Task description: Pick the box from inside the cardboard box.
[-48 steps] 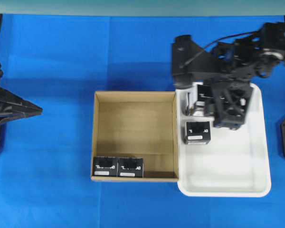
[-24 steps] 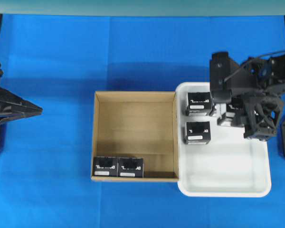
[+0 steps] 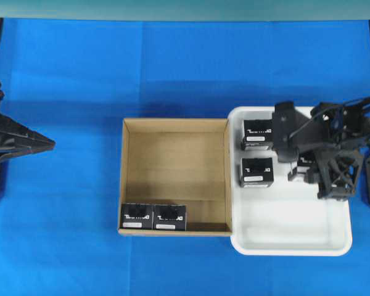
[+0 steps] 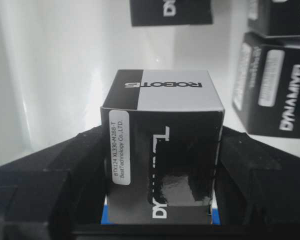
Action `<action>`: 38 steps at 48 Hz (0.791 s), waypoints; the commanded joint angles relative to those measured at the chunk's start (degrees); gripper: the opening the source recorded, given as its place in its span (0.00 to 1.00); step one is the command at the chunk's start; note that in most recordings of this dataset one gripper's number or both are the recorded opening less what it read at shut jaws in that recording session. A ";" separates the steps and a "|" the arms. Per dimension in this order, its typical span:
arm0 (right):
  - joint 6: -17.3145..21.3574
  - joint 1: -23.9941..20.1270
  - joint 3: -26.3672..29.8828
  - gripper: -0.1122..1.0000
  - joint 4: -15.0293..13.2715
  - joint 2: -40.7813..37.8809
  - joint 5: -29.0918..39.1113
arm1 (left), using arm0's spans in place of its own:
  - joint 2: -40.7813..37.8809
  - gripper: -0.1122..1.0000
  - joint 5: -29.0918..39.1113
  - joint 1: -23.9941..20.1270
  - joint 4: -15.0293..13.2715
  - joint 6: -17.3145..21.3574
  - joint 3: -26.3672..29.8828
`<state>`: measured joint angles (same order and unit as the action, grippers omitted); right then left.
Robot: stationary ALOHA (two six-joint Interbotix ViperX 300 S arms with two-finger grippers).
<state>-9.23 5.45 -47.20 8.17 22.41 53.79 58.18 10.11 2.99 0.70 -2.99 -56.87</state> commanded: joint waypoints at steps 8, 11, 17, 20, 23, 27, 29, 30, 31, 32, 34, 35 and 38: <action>-0.09 -0.79 -2.81 0.65 0.18 -2.55 -6.77 | -0.53 0.03 -0.26 0.00 0.18 -0.09 1.76; -0.09 -0.88 -3.43 0.64 0.18 -3.69 -8.35 | -0.53 0.03 -0.26 0.09 0.18 -0.18 1.76; -0.09 -0.79 -4.04 0.64 0.09 -6.06 -9.93 | -0.88 0.03 -0.26 0.00 0.18 -0.18 1.76; -0.09 -0.79 -4.31 0.64 0.18 -7.29 -10.63 | -0.97 0.03 -0.26 0.09 0.18 -0.44 1.76; -0.09 -0.79 -4.39 0.65 0.09 -8.44 -11.34 | -1.05 0.03 -0.26 0.00 0.18 -1.05 1.76; -0.18 -0.79 -4.57 0.64 -0.09 -9.23 -12.74 | -1.23 0.03 -0.26 0.00 0.18 -2.11 1.76; -0.18 -0.79 -4.75 0.64 -0.09 -9.58 -13.54 | -1.32 0.03 -0.26 0.09 0.18 -2.20 1.76; -0.18 -0.79 -4.75 0.64 -0.09 -9.67 -13.97 | -1.41 0.03 -0.26 0.09 0.18 -2.29 1.76; -0.26 -0.79 -4.92 0.64 -0.18 -9.84 -14.24 | -1.41 0.03 -0.26 0.09 0.18 -2.29 1.76; -0.26 -0.79 -4.92 0.64 -0.09 -9.93 -14.50 | -1.41 0.03 -0.26 0.00 0.18 -2.29 1.76; -0.26 -0.79 -5.01 0.64 -0.18 -10.28 -14.85 | -1.49 0.03 -0.26 0.00 0.18 -2.29 1.76; -0.26 -0.79 -5.01 0.64 -0.18 -10.46 -15.03 | -1.49 0.03 -0.26 0.09 0.18 -2.29 1.76; -0.09 -0.79 -5.19 0.64 -0.18 -10.99 -14.77 | -1.58 0.03 -0.26 0.00 0.18 -2.29 1.76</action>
<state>-9.32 4.75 -52.56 8.09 12.22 39.29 57.13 10.11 2.99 0.70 -5.19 -56.78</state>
